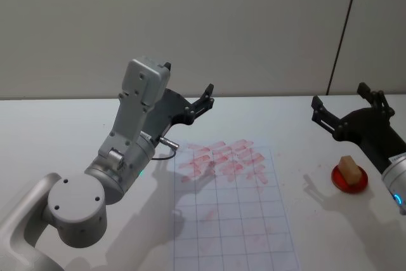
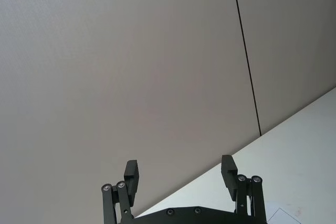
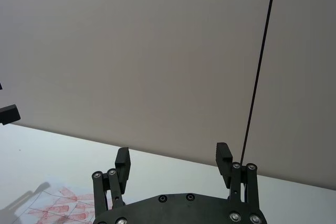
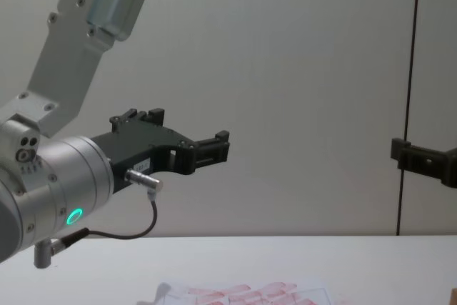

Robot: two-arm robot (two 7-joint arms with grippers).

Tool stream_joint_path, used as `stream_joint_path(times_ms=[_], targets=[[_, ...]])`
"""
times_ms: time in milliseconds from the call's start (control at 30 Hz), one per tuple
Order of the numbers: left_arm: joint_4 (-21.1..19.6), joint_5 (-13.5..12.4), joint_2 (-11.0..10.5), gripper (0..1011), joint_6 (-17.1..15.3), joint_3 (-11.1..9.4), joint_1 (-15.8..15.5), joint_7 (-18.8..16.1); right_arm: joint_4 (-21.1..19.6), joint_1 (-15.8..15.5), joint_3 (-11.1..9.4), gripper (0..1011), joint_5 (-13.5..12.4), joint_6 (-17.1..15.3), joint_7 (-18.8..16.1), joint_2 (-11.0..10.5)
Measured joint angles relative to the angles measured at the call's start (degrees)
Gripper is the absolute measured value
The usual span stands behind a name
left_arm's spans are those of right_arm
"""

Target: Use the one hand to pick up the stamp and affix it onto the A4 paper.

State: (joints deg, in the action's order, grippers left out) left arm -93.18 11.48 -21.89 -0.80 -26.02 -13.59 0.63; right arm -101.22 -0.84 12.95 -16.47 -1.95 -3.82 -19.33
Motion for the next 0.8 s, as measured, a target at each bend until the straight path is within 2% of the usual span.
stream_joint_path(times_ms=[800], targets=[[0.0, 0.0, 0.0, 1001, 0.0, 0.0, 0.0, 0.0, 0.0, 0.0, 0.0, 1001, 0.0, 0.0, 0.0, 0.0]])
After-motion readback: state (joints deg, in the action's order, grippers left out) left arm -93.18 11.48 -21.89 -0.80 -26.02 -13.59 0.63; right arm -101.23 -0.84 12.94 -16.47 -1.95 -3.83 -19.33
